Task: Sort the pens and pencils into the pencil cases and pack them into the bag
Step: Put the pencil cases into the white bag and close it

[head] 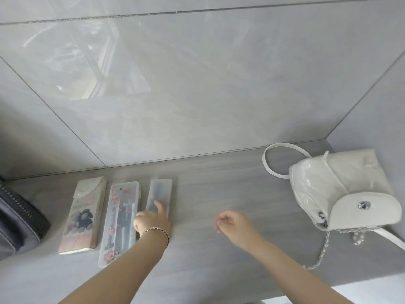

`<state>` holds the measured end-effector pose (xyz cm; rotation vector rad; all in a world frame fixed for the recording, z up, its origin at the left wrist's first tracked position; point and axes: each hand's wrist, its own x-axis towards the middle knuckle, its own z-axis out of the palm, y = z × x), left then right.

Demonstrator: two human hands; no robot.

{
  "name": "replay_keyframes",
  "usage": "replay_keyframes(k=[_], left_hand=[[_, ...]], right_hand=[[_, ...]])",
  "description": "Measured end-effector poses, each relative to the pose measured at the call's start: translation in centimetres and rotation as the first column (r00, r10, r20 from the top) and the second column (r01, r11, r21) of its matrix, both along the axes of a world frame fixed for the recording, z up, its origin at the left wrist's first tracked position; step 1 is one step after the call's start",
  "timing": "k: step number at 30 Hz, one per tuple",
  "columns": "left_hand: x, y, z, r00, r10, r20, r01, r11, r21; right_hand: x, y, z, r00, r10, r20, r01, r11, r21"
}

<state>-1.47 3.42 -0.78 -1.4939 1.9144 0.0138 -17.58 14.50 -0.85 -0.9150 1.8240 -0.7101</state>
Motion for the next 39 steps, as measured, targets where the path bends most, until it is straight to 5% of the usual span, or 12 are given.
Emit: replay_keyframes(k=[4, 9, 14, 20, 24, 28, 36, 39], left_hand=[[-3.0, 1.9, 2.1, 0.966, -0.199, -0.163, 0.201, 0.980, -0.002], [-9.8, 5.5, 5.9, 0.777, -0.329, -0.537, 0.469, 0.871, 0.145], [-15.2, 8.9, 7.3, 0.662, -0.405, -0.630, 0.578, 0.811, 0.087], [-17.0, 10.9, 6.7, 0.675, -0.371, -0.638, 0.578, 0.803, 0.145], [-16.5, 10.9, 6.6, 0.689, -0.357, -0.631, 0.568, 0.807, 0.163], [-15.7, 10.5, 7.2, 0.671, -0.257, -0.696, 0.516, 0.835, 0.189], [-14.0, 9.6, 11.0, 0.280, -0.001, -0.960, 0.387, 0.915, 0.112], [-12.3, 9.2, 12.1, 0.254, 0.049, -0.966, 0.297, 0.946, 0.126]], right_hand=[[-2.2, 2.1, 1.6, 0.995, 0.028, -0.099, -0.026, 0.999, 0.022], [-7.3, 4.9, 5.9, 0.943, 0.022, -0.332, -0.038, 0.998, -0.041], [-15.4, 8.1, 9.7, 0.776, -0.105, -0.622, -0.005, 0.985, -0.172], [-23.7, 12.4, 7.6, 0.535, 0.250, -0.807, 0.041, 0.946, 0.321], [-25.4, 13.1, 6.1, 0.602, 0.141, -0.786, 0.026, 0.980, 0.196], [-25.0, 12.2, 7.0, 0.626, 0.200, -0.753, -0.082, 0.978, 0.192], [-15.9, 7.4, 13.4, 0.787, 0.240, -0.568, -0.239, 0.968, 0.079], [-11.9, 5.3, 15.0, 0.840, 0.302, -0.450, -0.317, 0.947, 0.045]])
